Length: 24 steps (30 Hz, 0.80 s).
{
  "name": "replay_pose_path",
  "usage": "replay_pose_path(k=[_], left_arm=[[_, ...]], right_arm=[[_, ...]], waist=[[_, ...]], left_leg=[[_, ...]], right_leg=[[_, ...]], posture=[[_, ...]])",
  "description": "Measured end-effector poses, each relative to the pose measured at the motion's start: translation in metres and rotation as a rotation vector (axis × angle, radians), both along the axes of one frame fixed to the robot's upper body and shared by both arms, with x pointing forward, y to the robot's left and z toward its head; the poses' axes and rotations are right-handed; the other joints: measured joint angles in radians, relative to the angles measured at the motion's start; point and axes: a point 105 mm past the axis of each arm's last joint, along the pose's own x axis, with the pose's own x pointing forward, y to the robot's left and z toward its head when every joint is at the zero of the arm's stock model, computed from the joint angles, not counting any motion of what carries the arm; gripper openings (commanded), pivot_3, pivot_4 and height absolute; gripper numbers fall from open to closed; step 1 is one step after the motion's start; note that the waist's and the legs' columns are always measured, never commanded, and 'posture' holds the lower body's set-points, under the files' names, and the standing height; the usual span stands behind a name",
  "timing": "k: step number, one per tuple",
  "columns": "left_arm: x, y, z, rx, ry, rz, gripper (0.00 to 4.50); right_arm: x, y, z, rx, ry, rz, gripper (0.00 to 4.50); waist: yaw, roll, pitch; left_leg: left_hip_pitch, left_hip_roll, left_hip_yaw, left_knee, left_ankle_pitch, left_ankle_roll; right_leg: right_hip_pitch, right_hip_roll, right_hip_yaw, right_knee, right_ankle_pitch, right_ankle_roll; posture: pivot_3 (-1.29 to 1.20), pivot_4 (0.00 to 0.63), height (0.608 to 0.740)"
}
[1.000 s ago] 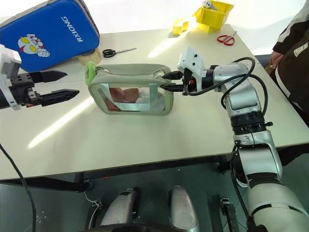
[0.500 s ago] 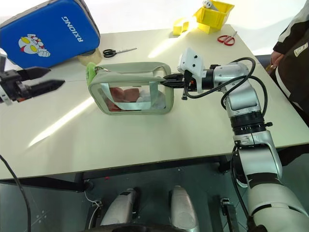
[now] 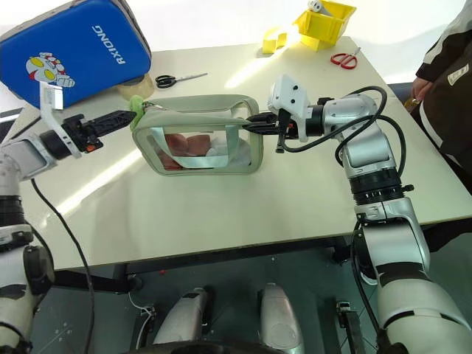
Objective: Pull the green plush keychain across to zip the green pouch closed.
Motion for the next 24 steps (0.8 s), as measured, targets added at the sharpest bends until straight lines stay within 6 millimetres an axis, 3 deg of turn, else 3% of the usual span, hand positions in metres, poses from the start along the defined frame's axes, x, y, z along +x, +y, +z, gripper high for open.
replay_pose_path(k=[4, 6, 9, 14, 24], left_arm=[[0.0015, -0.0004, -0.0015, -0.006, 0.007, 0.005, 4.50], [0.0037, -0.0008, -0.0024, -0.014, 0.004, 0.009, 3.97], [0.0062, -0.0040, -0.0046, -0.028, 0.011, 0.003, 2.76], [0.0077, -0.0100, -0.0053, -0.044, 0.012, -0.013, 0.19], [0.0073, -0.0047, 0.0028, -0.051, -0.014, 0.003, 0.08]], right_arm=[[-0.0004, -0.0001, 0.0001, -0.001, 0.003, -0.002, 0.05], [-0.0006, -0.0002, 0.0005, -0.002, 0.004, -0.004, 0.00], [-0.0008, -0.0004, 0.0007, -0.002, 0.004, -0.006, 0.00], [-0.0014, -0.0002, -0.0001, -0.003, 0.005, -0.004, 0.00], [-0.0013, -0.0003, 0.0000, -0.003, 0.004, -0.006, 0.00]], waist=[[0.000, 0.000, 0.000], [0.001, 0.000, 0.000], [0.002, 0.000, 0.000], [0.001, 0.000, 0.000], [0.001, 0.000, 0.000]], left_leg=[[0.000, 0.000, 0.000, 0.000, 0.000, 0.000], [0.000, 0.000, 0.000, 0.000, 0.000, 0.000], [0.000, 0.000, 0.000, 0.000, 0.000, 0.000], [0.000, 0.000, 0.000, 0.000, 0.000, 0.000], [0.000, 0.000, 0.000, 0.000, 0.000, 0.000]], right_leg=[[0.000, 0.000, 0.000, 0.000, 0.000, 0.000], [0.000, 0.000, 0.000, 0.000, 0.000, 0.000], [0.000, 0.000, 0.000, 0.000, 0.000, 0.000], [0.000, 0.000, 0.000, 0.000, 0.000, 0.000], [0.000, 0.000, 0.000, 0.000, 0.000, 0.000]], posture=[[0.00, 0.150, 0.740], [0.00, 0.150, 0.740], [0.00, 0.150, 0.740], [0.00, 0.150, 0.740], [0.00, 0.150, 0.740]])
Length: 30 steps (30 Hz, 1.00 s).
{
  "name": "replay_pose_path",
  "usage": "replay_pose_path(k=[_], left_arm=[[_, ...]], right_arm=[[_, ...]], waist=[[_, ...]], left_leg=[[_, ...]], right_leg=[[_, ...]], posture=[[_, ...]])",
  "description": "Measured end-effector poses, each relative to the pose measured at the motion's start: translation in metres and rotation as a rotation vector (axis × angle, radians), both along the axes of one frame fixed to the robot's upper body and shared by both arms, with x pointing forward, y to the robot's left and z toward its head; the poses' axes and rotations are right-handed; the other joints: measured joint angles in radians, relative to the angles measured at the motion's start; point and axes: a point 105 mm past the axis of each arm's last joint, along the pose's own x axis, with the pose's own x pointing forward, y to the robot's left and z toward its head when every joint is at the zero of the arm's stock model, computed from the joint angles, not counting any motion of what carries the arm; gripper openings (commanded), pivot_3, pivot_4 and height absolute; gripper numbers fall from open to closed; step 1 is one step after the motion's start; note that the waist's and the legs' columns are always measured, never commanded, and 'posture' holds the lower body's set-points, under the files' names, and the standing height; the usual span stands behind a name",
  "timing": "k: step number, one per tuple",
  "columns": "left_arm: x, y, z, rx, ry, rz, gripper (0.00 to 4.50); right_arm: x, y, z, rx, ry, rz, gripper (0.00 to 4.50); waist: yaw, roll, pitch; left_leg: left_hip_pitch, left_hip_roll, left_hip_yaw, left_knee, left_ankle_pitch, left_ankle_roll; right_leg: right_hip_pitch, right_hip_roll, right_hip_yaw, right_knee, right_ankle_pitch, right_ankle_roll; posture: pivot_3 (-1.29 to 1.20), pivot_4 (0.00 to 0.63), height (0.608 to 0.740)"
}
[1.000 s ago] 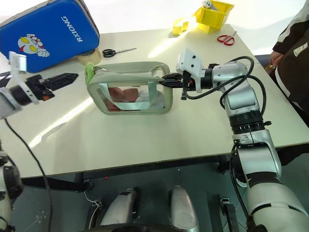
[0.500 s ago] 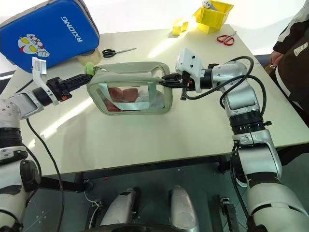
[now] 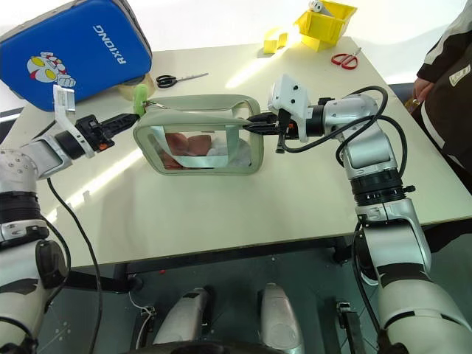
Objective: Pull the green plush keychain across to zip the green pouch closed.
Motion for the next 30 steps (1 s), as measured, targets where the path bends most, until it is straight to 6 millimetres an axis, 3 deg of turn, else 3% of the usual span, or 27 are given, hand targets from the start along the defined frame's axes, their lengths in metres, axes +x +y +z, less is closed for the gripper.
replay_pose_path(k=[5, 9, 14, 22, 29, 30], left_arm=[[-0.003, 0.008, 0.014, 0.023, -0.058, 0.020, 0.08], [-0.013, 0.011, 0.028, 0.028, -0.120, -0.011, 1.85], [-0.012, 0.017, 0.028, 0.031, -0.124, 0.019, 4.34], [0.018, 0.016, -0.004, -0.061, -0.011, 0.118, 4.44], [0.031, 0.003, -0.003, -0.123, 0.001, 0.099, 4.44], [0.031, 0.002, -0.002, -0.121, 0.000, 0.091, 4.22]], right_arm=[[0.000, 0.000, 0.000, 0.000, -0.001, 0.000, 0.00], [0.000, 0.000, 0.000, -0.001, -0.004, 0.000, 0.00], [0.000, -0.001, 0.000, -0.002, -0.004, -0.002, 0.00], [-0.001, -0.002, 0.000, -0.008, -0.006, -0.004, 0.00], [-0.004, -0.005, -0.002, -0.023, -0.010, -0.008, 0.00], [-0.004, -0.005, -0.002, -0.025, -0.011, -0.009, 0.00]], waist=[[0.000, 0.000, 0.000], [0.000, 0.000, 0.000], [0.001, 0.000, 0.000], [0.002, 0.000, 0.000], [-0.001, 0.000, 0.000], [-0.001, 0.000, 0.000]], left_leg=[[0.000, 0.000, 0.000, 0.000, 0.000, 0.000], [0.000, 0.000, 0.000, 0.000, 0.000, 0.000], [0.000, 0.000, 0.000, 0.000, 0.000, 0.000], [0.000, 0.000, 0.000, 0.000, 0.000, 0.000], [0.000, 0.000, 0.000, 0.000, 0.000, 0.000], [0.000, 0.000, 0.000, 0.000, 0.000, 0.000]], right_leg=[[0.000, 0.000, 0.000, 0.000, 0.000, 0.000], [0.000, 0.000, 0.000, 0.000, 0.000, 0.000], [0.000, 0.000, 0.000, 0.000, 0.000, 0.000], [0.000, 0.000, 0.000, 0.000, 0.000, 0.000], [0.000, 0.000, 0.000, 0.000, 0.000, 0.000], [0.000, 0.000, 0.000, 0.000, 0.000, 0.000]], posture=[[0.00, 0.150, 0.740], [0.00, 0.150, 0.740], [0.00, 0.150, 0.740], [0.00, 0.150, 0.740], [0.00, 0.150, 0.740], [0.00, 0.150, 0.740]])
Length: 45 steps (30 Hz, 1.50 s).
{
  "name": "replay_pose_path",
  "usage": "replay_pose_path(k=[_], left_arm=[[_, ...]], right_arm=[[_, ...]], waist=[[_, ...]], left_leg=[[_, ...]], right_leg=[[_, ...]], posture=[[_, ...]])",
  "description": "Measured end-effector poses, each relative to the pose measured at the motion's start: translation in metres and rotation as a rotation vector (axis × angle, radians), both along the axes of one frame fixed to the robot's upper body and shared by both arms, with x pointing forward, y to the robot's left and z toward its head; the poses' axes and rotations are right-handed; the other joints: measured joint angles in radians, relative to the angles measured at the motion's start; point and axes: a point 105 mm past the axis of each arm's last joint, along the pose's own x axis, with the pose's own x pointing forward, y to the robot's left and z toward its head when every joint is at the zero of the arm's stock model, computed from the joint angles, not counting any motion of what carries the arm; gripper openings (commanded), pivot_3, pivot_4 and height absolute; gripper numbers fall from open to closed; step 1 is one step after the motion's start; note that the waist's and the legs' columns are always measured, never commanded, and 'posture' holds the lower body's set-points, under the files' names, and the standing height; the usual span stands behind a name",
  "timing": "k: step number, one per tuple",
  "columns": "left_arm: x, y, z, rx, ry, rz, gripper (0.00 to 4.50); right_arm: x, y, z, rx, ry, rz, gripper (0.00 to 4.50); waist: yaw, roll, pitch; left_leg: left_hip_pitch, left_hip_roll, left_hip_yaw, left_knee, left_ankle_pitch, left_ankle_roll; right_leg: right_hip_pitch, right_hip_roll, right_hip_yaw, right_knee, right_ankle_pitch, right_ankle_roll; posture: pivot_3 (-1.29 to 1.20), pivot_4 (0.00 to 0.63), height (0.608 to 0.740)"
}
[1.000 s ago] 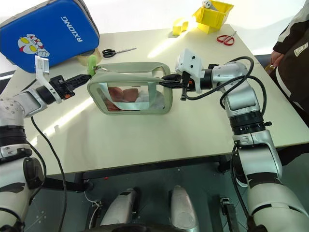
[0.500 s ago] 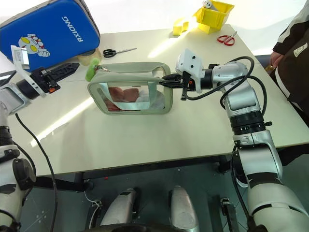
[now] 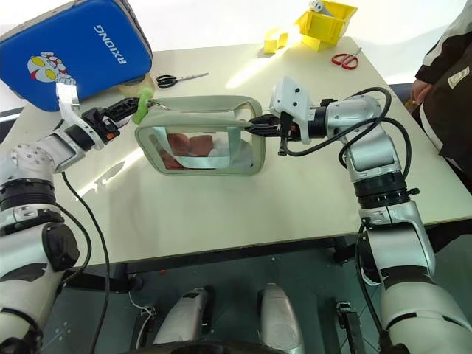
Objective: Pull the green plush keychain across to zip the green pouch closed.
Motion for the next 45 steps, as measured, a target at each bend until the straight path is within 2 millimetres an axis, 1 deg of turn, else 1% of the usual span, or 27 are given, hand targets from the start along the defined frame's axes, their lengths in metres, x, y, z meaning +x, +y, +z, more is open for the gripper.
replay_pose_path(k=[2, 5, 6, 7, 8, 9, 10, 13, 17, 19, 21, 24, 26, 29, 32, 35, 38, 39, 40, 42, 43, 45], left_arm=[[-0.001, -0.003, -0.002, 0.013, 0.003, -0.017, 3.61], [-0.004, -0.005, -0.006, 0.017, 0.006, -0.046, 2.10], [-0.006, -0.005, -0.007, 0.018, 0.006, -0.060, 1.54], [-0.008, -0.006, -0.006, 0.018, 0.003, -0.069, 1.11], [-0.009, -0.006, -0.004, 0.022, -0.002, -0.077, 0.53], [-0.010, -0.005, -0.001, 0.029, -0.010, -0.082, 0.13], [-0.012, -0.005, 0.002, 0.036, -0.023, -0.084, 0.01], [-0.013, -0.005, 0.008, 0.048, -0.047, -0.091, 0.01], [-0.016, 0.002, 0.014, 0.072, -0.060, -0.071, 0.01], [-0.021, 0.008, 0.023, 0.104, -0.079, -0.066, 0.01], [-0.029, 0.007, 0.035, 0.133, -0.113, -0.083, 0.01], [-0.037, -0.008, 0.051, 0.176, -0.169, -0.137, 0.01], [-0.041, -0.024, 0.056, 0.232, -0.201, -0.181, 0.01], [-0.040, -0.041, 0.052, 0.271, -0.202, -0.220, 0.01], [-0.036, -0.048, 0.045, 0.311, -0.188, -0.225, 0.01], [-0.030, -0.053, 0.047, 0.348, -0.206, -0.209, 0.01], [-0.028, -0.064, 0.053, 0.355, -0.236, -0.234, 0.01], [-0.028, -0.069, 0.053, 0.356, -0.242, -0.252, 0.66], [-0.027, -0.072, 0.054, 0.353, -0.244, -0.267, 0.96], [-0.026, -0.076, 0.056, 0.345, -0.253, -0.282, 1.81], [-0.026, -0.077, 0.058, 0.344, -0.258, -0.289, 2.39], [-0.026, -0.077, 0.059, 0.341, -0.260, -0.293, 3.42]], right_arm=[[0.000, 0.000, 0.001, -0.001, -0.004, 0.000, 0.00], [-0.001, 0.000, 0.001, -0.001, -0.007, -0.001, 0.00], [0.000, 0.000, 0.001, -0.001, -0.007, -0.003, 0.00], [0.000, 0.000, 0.002, -0.001, -0.008, -0.003, 0.00], [0.000, 0.000, 0.002, -0.001, -0.008, -0.004, 0.00], [0.000, 0.000, 0.002, -0.001, -0.009, -0.005, 0.00], [0.000, 0.000, 0.002, 0.000, -0.009, -0.005, 0.00], [0.000, 0.000, 0.001, 0.000, -0.011, -0.005, 0.00], [0.001, -0.001, 0.000, 0.001, -0.011, -0.006, 0.00], [0.001, -0.001, 0.000, 0.002, -0.010, -0.007, 0.00], [0.002, -0.002, 0.000, 0.001, -0.011, -0.009, 0.00], [0.002, -0.002, 0.000, 0.001, -0.014, -0.011, 0.00], [0.003, -0.003, 0.000, 0.002, -0.012, -0.012, 0.00], [0.003, -0.001, -0.001, 0.003, -0.013, -0.006, 0.00], [0.003, 0.000, -0.002, 0.003, -0.013, -0.002, 0.00], [0.003, 0.000, -0.001, 0.005, -0.017, -0.008, 0.00], [0.003, 0.000, -0.001, 0.006, -0.018, -0.009, 0.00], [0.003, 0.000, -0.001, 0.007, -0.017, -0.008, 0.00], [0.003, 0.001, -0.001, 0.008, -0.017, -0.007, 0.00], [0.003, 0.001, -0.001, 0.008, -0.017, -0.006, 0.00], [0.003, 0.001, -0.001, 0.008, -0.017, -0.006, 0.00], [0.004, 0.001, -0.001, 0.008, -0.019, -0.007, 0.00]], waist=[[0.000, 0.000, 0.000], [0.001, 0.000, 0.000], [0.001, 0.000, 0.000], [0.001, 0.000, 0.000], [0.001, 0.000, 0.000], [0.001, 0.000, 0.000], [0.001, 0.000, 0.000], [0.002, 0.000, 0.000], [-0.001, 0.000, 0.000], [-0.001, 0.000, 0.000], [0.000, 0.000, 0.000], [0.003, 0.000, 0.000], [0.004, 0.000, 0.000], [0.003, 0.000, 0.000], [-0.001, 0.000, 0.000], [0.002, 0.000, 0.000], [0.002, 0.000, 0.000], [0.001, 0.000, 0.000], [0.000, 0.000, 0.000], [-0.001, 0.000, 0.000], [-0.001, 0.000, 0.000], [0.000, 0.000, 0.000]], left_leg=[[0.000, 0.000, 0.000, 0.000, 0.000, 0.000], [0.000, 0.000, 0.000, 0.000, 0.000, 0.000], [0.000, 0.000, 0.000, 0.000, 0.000, 0.000], [0.000, 0.000, 0.000, 0.000, 0.000, 0.000], [0.000, 0.000, 0.000, 0.000, 0.000, 0.000], [0.000, 0.000, 0.000, 0.000, 0.000, 0.000], [0.000, 0.000, 0.000, 0.000, 0.000, 0.000], [0.000, 0.000, 0.000, 0.000, 0.000, 0.000], [0.000, 0.000, 0.000, 0.000, 0.000, 0.000], [0.000, 0.000, 0.000, 0.000, 0.000, 0.000], [0.000, 0.000, 0.000, 0.000, 0.000, 0.000], [0.000, 0.000, 0.000, 0.000, 0.000, 0.000], [0.000, 0.000, 0.000, 0.001, 0.000, 0.000], [0.000, 0.000, 0.000, 0.000, 0.000, 0.000], [0.000, 0.000, 0.000, 0.000, 0.000, 0.000], [0.000, 0.000, 0.000, 0.001, 0.000, 0.000], [0.000, 0.000, 0.000, 0.001, 0.000, 0.000], [0.000, 0.000, 0.000, 0.001, 0.000, 0.000], [0.000, 0.000, 0.000, 0.001, 0.000, 0.000], [0.000, 0.000, 0.000, 0.001, 0.000, 0.000], [0.000, 0.000, 0.000, 0.001, 0.000, 0.000], [0.000, 0.000, 0.000, 0.001, 0.000, 0.000]], right_leg=[[0.000, 0.000, 0.000, 0.000, 0.000, 0.000], [0.000, 0.000, 0.000, 0.000, 0.000, 0.000], [0.000, 0.000, 0.000, 0.000, 0.000, 0.000], [0.000, 0.000, 0.000, 0.000, 0.000, 0.000], [0.000, 0.000, 0.000, 0.000, 0.000, 0.000], [0.000, 0.000, 0.000, 0.000, 0.000, 0.000], [0.000, 0.000, 0.000, 0.000, 0.000, 0.000], [0.000, 0.000, 0.000, 0.000, 0.000, 0.000], [0.000, 0.000, 0.000, 0.000, 0.000, 0.000], [0.000, 0.000, 0.000, 0.000, 0.000, 0.000], [0.000, 0.000, 0.000, 0.000, 0.000, 0.000], [0.000, 0.000, 0.000, 0.000, 0.000, 0.000], [0.001, 0.000, 0.000, 0.000, 0.000, 0.000], [0.001, 0.000, 0.000, 0.000, 0.000, 0.000], [0.000, 0.000, 0.000, 0.000, 0.000, 0.000], [0.000, 0.000, 0.000, 0.000, 0.000, 0.000], [0.001, 0.000, 0.000, 0.000, 0.000, 0.000], [0.001, 0.000, 0.000, 0.000, 0.000, 0.000], [0.001, 0.000, 0.000, 0.000, 0.000, 0.000], [0.001, 0.000, 0.000, 0.000, 0.000, 0.000], [0.000, 0.000, 0.000, 0.000, 0.000, 0.000], [0.000, 0.000, 0.000, 0.000, 0.000, 0.000]], posture=[[0.00, 0.150, 0.740], [0.00, 0.150, 0.740], [0.00, 0.150, 0.740], [0.00, 0.150, 0.740], [0.00, 0.150, 0.740], [0.00, 0.150, 0.740], [0.00, 0.150, 0.740], [0.00, 0.150, 0.740], [0.00, 0.150, 0.740], [0.00, 0.150, 0.740], [0.00, 0.150, 0.740], [0.00, 0.150, 0.740], [0.00, 0.150, 0.740], [0.00, 0.150, 0.740], [0.00, 0.150, 0.740], [0.00, 0.150, 0.740], [0.00, 0.150, 0.740], [0.00, 0.150, 0.740], [0.00, 0.150, 0.740], [0.00, 0.150, 0.740], [0.00, 0.150, 0.740], [0.00, 0.150, 0.740]])
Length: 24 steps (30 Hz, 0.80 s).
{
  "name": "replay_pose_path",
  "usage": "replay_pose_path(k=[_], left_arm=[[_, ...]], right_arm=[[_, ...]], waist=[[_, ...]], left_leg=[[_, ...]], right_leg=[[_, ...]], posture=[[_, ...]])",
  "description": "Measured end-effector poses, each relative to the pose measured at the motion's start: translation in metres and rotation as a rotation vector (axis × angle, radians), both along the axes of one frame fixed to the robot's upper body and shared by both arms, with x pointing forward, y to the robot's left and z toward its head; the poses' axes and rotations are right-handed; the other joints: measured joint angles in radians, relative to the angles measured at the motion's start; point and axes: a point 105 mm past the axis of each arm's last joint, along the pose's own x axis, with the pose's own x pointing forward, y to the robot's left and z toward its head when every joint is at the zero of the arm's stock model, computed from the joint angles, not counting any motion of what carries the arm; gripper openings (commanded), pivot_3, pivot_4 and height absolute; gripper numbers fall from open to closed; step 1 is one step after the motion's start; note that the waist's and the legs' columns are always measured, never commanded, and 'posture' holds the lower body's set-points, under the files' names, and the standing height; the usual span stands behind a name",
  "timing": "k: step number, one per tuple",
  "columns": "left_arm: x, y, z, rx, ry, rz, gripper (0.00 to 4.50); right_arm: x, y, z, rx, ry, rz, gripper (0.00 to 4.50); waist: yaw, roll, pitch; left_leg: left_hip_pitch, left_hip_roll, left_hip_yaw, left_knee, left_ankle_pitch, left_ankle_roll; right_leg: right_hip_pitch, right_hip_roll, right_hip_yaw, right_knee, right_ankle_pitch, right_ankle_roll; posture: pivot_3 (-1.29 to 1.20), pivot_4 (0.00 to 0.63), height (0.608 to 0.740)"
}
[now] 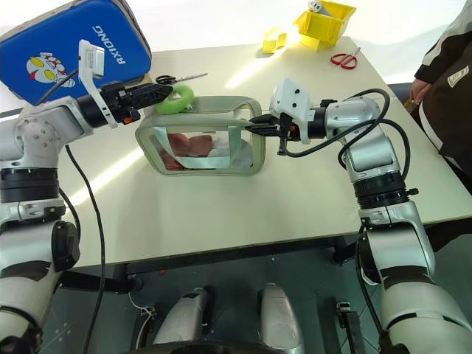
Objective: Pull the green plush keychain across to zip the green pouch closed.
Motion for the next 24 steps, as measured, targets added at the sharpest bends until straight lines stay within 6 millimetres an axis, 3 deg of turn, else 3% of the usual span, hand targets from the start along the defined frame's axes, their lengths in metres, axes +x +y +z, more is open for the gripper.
replay_pose_path(k=[2, 3, 8, 14, 20, 24], left_arm=[[-0.001, -0.002, 0.002, -0.001, -0.007, -0.017, 4.43], [-0.002, -0.002, 0.003, 0.000, -0.009, -0.023, 4.48], [-0.005, 0.004, 0.008, 0.005, -0.022, -0.022, 4.48], [-0.014, 0.036, 0.028, 0.042, -0.113, 0.092, 4.48], [-0.045, 0.072, -0.011, 0.258, -0.066, 0.104, 4.48], [-0.050, 0.076, -0.019, 0.318, -0.087, 0.084, 4.48]], right_arm=[[0.000, 0.000, 0.000, 0.001, -0.002, -0.002, 0.00], [0.000, 0.000, 0.000, 0.001, -0.002, -0.002, 0.00], [0.000, 0.000, 0.000, 0.001, -0.004, -0.001, 0.00], [-0.001, 0.002, 0.001, 0.001, -0.009, 0.004, 0.00], [-0.002, 0.001, -0.001, -0.002, -0.009, 0.004, 0.00], [-0.003, 0.001, -0.001, -0.001, -0.008, 0.007, 0.00]], waist=[[0.000, 0.000, 0.000], [0.000, 0.000, 0.000], [0.000, 0.000, 0.000], [-0.003, 0.000, 0.000], [0.001, 0.000, 0.000], [0.009, 0.000, 0.000]], left_leg=[[0.000, 0.000, 0.000, 0.000, 0.000, 0.000], [0.000, 0.000, 0.000, 0.000, 0.000, 0.000], [0.000, 0.000, 0.000, 0.000, 0.000, 0.000], [0.000, 0.000, 0.000, -0.001, 0.000, 0.000], [0.001, 0.001, 0.003, -0.002, 0.000, 0.000], [0.001, 0.001, 0.003, -0.001, 0.000, 0.000]], right_leg=[[0.000, 0.000, 0.000, 0.000, 0.000, 0.000], [0.000, 0.000, 0.000, 0.000, 0.000, 0.000], [0.000, 0.000, 0.000, 0.000, 0.000, 0.000], [0.000, 0.000, 0.001, 0.000, 0.000, 0.000], [-0.002, 0.000, 0.003, 0.000, 0.000, 0.000], [-0.001, 0.000, 0.003, 0.000, 0.000, 0.000]], posture=[[0.00, 0.150, 0.740], [0.00, 0.150, 0.740], [0.00, 0.150, 0.740], [0.00, 0.150, 0.740], [0.00, 0.150, 0.740], [0.00, 0.150, 0.740]])
